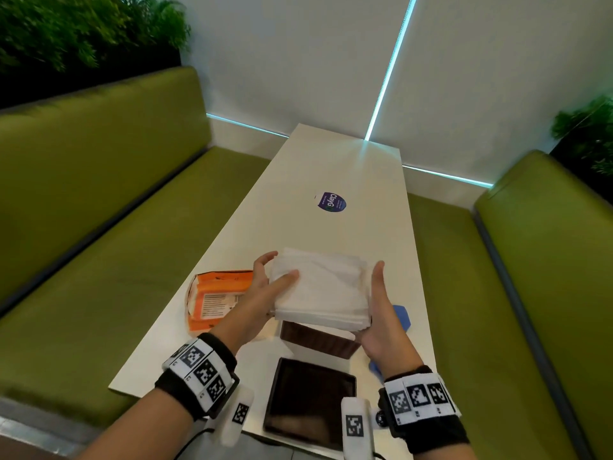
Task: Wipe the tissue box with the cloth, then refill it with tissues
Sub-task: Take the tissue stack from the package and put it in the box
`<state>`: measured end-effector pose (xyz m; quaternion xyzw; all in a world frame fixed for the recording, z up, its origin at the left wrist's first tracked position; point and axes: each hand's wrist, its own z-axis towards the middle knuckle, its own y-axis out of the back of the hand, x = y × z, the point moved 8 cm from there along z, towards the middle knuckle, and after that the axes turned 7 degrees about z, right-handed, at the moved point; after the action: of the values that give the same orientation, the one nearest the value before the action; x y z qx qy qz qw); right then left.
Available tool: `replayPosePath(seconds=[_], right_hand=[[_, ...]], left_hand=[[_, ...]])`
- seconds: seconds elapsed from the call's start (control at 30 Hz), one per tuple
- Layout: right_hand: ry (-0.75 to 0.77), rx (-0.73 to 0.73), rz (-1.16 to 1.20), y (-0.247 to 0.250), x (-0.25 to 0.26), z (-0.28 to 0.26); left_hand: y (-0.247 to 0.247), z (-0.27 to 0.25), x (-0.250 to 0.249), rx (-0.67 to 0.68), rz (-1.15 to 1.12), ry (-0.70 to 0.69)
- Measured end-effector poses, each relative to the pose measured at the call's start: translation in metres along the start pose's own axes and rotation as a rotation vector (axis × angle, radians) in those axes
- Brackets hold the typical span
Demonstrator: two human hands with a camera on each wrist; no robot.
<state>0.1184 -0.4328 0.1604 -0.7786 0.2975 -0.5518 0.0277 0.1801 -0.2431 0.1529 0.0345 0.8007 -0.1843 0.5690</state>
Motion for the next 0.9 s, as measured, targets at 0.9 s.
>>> replayPosePath(seconds=[0.9], right_hand=[[0.463, -0.011, -0.552, -0.026, 0.024, -0.03]], left_hand=[[0.004, -0.01, 0.005, -0.07, 0.014, -0.103]])
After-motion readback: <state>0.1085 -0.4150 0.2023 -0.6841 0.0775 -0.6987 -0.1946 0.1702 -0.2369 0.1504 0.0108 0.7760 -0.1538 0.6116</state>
